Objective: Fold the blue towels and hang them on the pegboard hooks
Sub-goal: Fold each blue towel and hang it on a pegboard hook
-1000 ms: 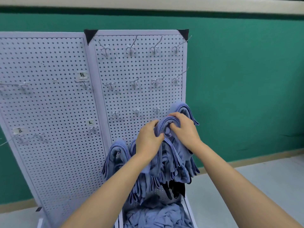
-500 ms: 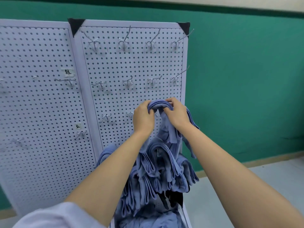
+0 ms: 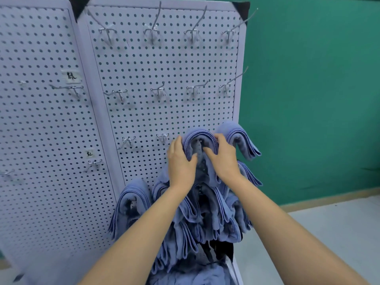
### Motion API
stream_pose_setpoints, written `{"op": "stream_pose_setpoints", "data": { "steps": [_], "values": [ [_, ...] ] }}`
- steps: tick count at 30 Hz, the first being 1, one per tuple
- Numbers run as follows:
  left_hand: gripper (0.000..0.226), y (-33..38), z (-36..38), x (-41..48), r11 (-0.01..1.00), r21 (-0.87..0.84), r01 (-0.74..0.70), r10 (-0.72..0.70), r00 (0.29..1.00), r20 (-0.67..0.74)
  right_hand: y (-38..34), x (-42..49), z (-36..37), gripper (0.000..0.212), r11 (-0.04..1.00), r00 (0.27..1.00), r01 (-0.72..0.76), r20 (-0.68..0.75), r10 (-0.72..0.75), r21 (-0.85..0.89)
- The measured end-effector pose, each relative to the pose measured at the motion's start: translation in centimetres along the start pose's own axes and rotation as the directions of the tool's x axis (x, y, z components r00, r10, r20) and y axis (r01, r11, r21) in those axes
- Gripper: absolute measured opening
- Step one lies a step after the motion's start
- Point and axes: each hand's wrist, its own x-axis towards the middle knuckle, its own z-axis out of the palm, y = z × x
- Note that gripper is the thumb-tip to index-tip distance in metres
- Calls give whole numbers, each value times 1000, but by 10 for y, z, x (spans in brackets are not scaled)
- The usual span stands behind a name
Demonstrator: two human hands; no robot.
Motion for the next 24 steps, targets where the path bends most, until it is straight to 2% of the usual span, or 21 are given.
{"op": "stream_pose_setpoints", "data": {
  "steps": [2,4,5,6,8,9,11,13,15,17,20,24],
  "values": [
    [66,-9,0,-13,995,98,22,-20,1000,-20,9,-14,2,46,981,1000,11,-13,-14,-193],
    [63,-16,1,-19,989,142,49,-45,999,-30,17,-25,5,46,876,999,27,-2,-32,-482],
    [61,-17,3,-21,991,120,57,-56,998,-15,21,-28,6,40,839,999,28,4,-32,-543],
    [59,-17,6,-22,995,73,68,-68,998,10,25,-30,7,30,860,1000,16,-5,-22,-510],
    [55,-14,13,-21,987,-71,143,-138,987,79,29,-31,8,8,968,999,-22,-44,11,-251],
    [53,-13,17,-20,972,-144,186,-172,980,102,32,-31,8,9,989,997,-35,-74,25,-142],
    [48,-13,22,-20,955,-207,212,-196,976,97,37,-30,7,14,997,997,-49,-57,45,-64],
    [45,-13,25,-20,951,-218,218,-205,975,82,42,-29,9,9,995,996,-72,52,75,-64],
    [42,-12,23,-21,949,-231,215,-201,976,85,46,-30,10,13,994,987,-103,121,108,-48],
    [43,-10,19,-23,948,-233,218,-198,975,105,44,-32,6,24,994,985,-111,131,112,-12],
    [53,-9,7,-29,949,-209,236,-213,969,129,37,-41,-3,44,992,983,-111,142,118,-57],
    [56,-3,-19,-50,951,-162,262,-238,959,150,23,-62,-15,50,982,975,-143,156,162,-123]
  ]
}}
